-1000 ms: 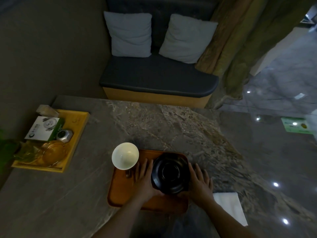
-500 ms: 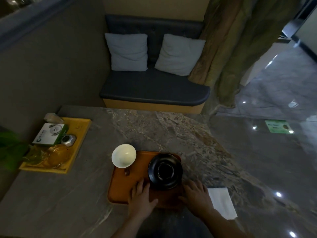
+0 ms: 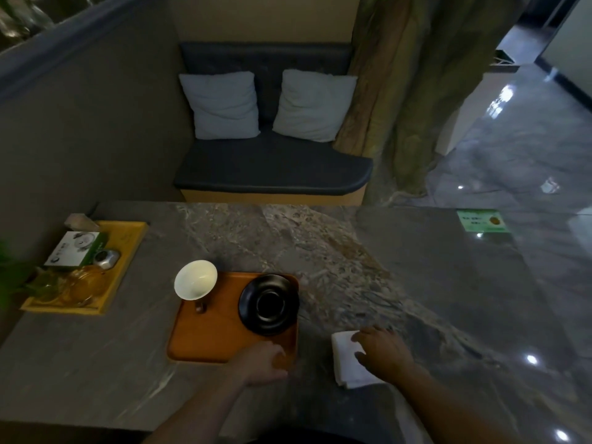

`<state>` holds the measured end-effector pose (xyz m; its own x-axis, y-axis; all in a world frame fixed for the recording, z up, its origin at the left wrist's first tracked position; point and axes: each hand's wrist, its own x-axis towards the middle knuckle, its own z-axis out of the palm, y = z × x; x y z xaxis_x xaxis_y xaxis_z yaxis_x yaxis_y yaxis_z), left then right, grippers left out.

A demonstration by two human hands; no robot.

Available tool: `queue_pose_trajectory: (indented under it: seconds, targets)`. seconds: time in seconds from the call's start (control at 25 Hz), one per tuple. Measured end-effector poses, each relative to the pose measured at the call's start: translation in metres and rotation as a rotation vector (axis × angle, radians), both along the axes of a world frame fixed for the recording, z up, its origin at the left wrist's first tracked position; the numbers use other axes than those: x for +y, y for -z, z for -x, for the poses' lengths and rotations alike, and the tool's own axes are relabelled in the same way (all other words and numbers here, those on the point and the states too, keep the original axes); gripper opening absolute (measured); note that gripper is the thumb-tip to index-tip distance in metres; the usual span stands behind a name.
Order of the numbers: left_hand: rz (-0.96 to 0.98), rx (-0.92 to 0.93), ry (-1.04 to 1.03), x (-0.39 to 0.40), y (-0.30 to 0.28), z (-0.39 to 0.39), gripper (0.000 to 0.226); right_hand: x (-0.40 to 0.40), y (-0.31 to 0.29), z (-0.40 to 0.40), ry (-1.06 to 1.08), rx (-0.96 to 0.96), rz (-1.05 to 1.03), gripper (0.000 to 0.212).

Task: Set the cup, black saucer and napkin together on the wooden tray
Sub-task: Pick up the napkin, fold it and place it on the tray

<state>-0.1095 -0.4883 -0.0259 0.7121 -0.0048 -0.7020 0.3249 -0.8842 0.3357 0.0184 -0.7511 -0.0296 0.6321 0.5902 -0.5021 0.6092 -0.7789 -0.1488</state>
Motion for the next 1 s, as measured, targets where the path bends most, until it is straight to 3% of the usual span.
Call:
queue_pose_trajectory:
  seconds: [0.4,0.72,1.0]
  targets:
    - [-0.011,0.003,0.21,-0.065,-0.016,-0.082,0.039,-0.05,-0.004,-0.044,-0.072,0.05,0.087,0.057]
    - [-0.154,-0.102,0.144,-0.094,0.021,-0.099,0.057,-0.034,0.013,-0.044,-0.133,-0.006,0.127,0.087]
    - [-0.148,-0.197,0.014,-0.103,0.038,-0.088,0.046,-0.032,0.02,-0.041,-0.114,-0.015,0.041,0.08]
